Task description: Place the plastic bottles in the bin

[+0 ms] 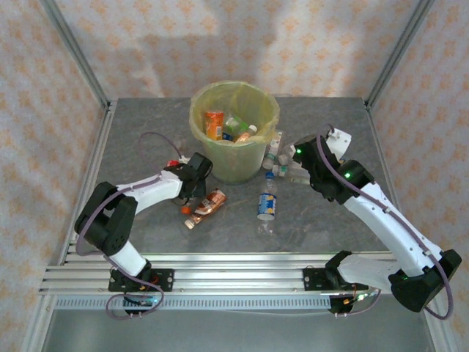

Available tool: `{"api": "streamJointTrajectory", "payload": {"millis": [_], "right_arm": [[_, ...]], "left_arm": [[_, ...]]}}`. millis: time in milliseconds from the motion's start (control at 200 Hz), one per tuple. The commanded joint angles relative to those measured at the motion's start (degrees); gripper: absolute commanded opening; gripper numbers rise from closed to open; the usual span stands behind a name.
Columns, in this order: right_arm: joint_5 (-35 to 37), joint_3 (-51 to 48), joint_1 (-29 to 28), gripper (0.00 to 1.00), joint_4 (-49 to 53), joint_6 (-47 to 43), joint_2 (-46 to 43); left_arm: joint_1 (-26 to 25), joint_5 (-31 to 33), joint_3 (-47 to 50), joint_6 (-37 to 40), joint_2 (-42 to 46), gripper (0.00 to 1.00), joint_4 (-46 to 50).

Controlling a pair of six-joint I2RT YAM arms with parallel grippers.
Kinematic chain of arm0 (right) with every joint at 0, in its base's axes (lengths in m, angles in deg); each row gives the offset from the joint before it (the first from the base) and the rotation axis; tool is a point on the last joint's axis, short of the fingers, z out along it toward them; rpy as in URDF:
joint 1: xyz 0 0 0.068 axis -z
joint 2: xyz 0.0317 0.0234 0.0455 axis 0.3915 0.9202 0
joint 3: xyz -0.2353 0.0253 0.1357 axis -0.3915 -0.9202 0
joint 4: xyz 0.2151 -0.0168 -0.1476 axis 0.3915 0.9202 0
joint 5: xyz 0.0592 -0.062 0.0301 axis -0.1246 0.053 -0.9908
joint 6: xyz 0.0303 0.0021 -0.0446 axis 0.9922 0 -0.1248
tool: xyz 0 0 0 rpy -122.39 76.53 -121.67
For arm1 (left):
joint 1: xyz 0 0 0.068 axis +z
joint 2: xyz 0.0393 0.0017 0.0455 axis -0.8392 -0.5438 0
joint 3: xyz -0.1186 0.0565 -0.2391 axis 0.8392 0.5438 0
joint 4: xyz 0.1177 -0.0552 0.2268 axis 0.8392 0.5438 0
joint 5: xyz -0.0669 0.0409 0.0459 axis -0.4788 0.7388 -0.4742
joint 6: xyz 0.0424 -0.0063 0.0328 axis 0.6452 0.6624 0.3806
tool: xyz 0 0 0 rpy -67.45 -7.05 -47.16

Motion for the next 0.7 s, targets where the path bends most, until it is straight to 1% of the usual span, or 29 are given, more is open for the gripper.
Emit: {"api": "streamJointTrajectory", "payload": {"millis": [0, 205, 450, 525, 696], "right_arm": [[1.32, 0.1, 0.24, 0.99, -0.29, -0.23, 0.48], [1.01, 0.19, 0.24, 0.99, -0.22, -0.23, 0.89], [1.03, 0.18, 0.24, 0.99, -0.22, 0.04, 0.67], [1.05, -0.06, 0.24, 0.99, -0.37, 0.12, 0.51], [1.14, -0.43, 0.24, 0.99, -0.66, 0.21, 0.0]], "left_arm": [[-0.34, 2.31, -1.85, 0.13, -1.14, 0.71, 0.52], [-0.37, 2.13, -2.07, 0.18, -2.02, 0.72, 0.41], [-0.43, 2.73, -2.72, 0.15, -0.28, 0.6, 1.6], [-0.43, 3.07, -3.16, 0.22, 0.89, 0.53, 2.1], [-0.39, 3.66, -4.09, -0.01, 3.63, 0.51, 3.96]]}}
